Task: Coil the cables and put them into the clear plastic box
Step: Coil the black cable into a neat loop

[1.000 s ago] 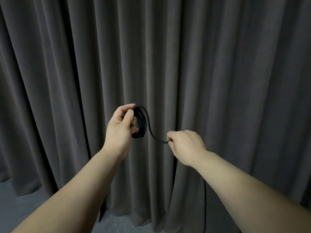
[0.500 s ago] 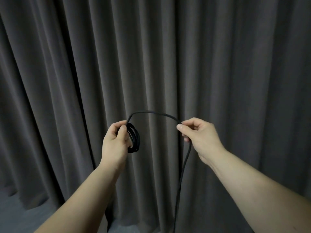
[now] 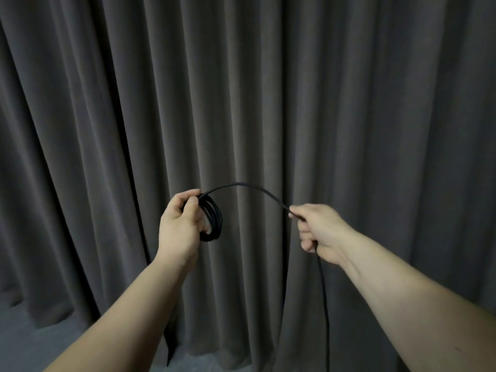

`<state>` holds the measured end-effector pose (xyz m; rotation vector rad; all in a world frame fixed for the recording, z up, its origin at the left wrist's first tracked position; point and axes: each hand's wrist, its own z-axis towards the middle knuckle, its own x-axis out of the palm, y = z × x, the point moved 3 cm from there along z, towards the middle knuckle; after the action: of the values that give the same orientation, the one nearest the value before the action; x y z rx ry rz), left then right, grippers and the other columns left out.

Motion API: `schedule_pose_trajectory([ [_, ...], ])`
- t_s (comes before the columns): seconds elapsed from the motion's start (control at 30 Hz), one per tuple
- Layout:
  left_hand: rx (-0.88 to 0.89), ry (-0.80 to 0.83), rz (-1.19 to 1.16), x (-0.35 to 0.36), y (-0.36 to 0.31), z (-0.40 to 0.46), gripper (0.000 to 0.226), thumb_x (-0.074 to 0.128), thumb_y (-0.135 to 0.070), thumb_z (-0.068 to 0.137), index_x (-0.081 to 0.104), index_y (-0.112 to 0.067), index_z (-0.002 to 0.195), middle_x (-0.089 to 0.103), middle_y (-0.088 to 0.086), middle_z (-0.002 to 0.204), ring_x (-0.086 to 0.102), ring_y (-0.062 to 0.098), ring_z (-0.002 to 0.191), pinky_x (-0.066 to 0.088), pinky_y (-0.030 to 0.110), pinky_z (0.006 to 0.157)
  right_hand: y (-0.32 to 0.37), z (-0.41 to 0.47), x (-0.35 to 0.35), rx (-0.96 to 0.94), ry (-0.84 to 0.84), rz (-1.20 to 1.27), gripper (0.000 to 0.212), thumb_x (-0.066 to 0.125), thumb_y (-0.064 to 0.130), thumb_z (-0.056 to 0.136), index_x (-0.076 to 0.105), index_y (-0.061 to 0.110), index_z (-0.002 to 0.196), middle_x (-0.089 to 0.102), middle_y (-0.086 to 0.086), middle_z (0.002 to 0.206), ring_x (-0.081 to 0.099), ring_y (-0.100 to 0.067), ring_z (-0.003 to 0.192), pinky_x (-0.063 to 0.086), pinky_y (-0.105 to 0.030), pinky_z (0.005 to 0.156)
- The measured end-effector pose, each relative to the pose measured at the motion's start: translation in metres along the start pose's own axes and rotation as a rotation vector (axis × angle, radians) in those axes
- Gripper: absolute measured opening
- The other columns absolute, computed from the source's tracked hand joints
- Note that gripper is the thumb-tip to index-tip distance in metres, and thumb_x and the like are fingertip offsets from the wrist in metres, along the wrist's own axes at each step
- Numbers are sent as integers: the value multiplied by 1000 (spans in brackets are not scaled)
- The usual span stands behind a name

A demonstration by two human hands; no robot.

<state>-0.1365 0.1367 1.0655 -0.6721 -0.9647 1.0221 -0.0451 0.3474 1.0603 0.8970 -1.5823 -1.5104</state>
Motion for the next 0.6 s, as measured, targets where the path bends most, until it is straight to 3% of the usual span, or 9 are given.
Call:
schedule_pose_trajectory([
  [0.1,-18,-3,-2,1,0,-5,22,40,-6,103,59,-14,98,33,-6,52,29,7,41,34,18,43,6,1,4,-43,10,268,29,52,8,91,42,20,67,27,2,53,19,-7,39,15,-15,41],
  [0.17,-29,12,-22,3,-1,-7,22,39,-6,103,59,-14,100,31,-3,57,28,7,43,33,18,45,8,3,6,-119,-3,265,27,55,7,92,49,18,69,40,1,56,30,-7,42,24,-16,39],
  [0.23,-51,52,-61,5,-2,-8,24,37,-7,102,59,-14,102,32,-1,61,28,8,45,32,19,48,8,6,6,-234,-87,30,22,58,13,93,57,17,72,48,2,60,39,-9,47,31,-19,42],
  [0.3,-88,106,-159,10,-3,-9,29,32,-4,101,60,-12,104,36,0,61,30,10,47,32,22,52,6,11,4,-382,-237,-448,20,59,21,93,62,14,75,55,3,63,50,-14,56,38,-23,50],
  [0.37,-116,162,-230,15,-5,-11,34,29,1,97,59,-10,107,39,2,62,33,12,49,31,25,56,1,12,10,-444,-275,-855,22,53,29,94,63,15,81,61,1,71,56,-23,72,43,-27,61],
  [0.5,-34,263,-93,19,-3,-12,31,45,-9,87,58,-17,114,45,0,66,38,14,58,33,27,64,-9,-1,29,-483,-74,-1238,23,43,33,97,65,26,91,65,1,90,57,-25,85,40,-28,65],
  [0.6,6,280,27,16,0,-12,41,49,-18,81,55,-21,121,50,-6,68,41,11,61,37,27,67,-15,-10,38,-549,135,-1368,24,43,34,97,65,26,91,62,6,86,57,-20,84,45,-28,68],
])
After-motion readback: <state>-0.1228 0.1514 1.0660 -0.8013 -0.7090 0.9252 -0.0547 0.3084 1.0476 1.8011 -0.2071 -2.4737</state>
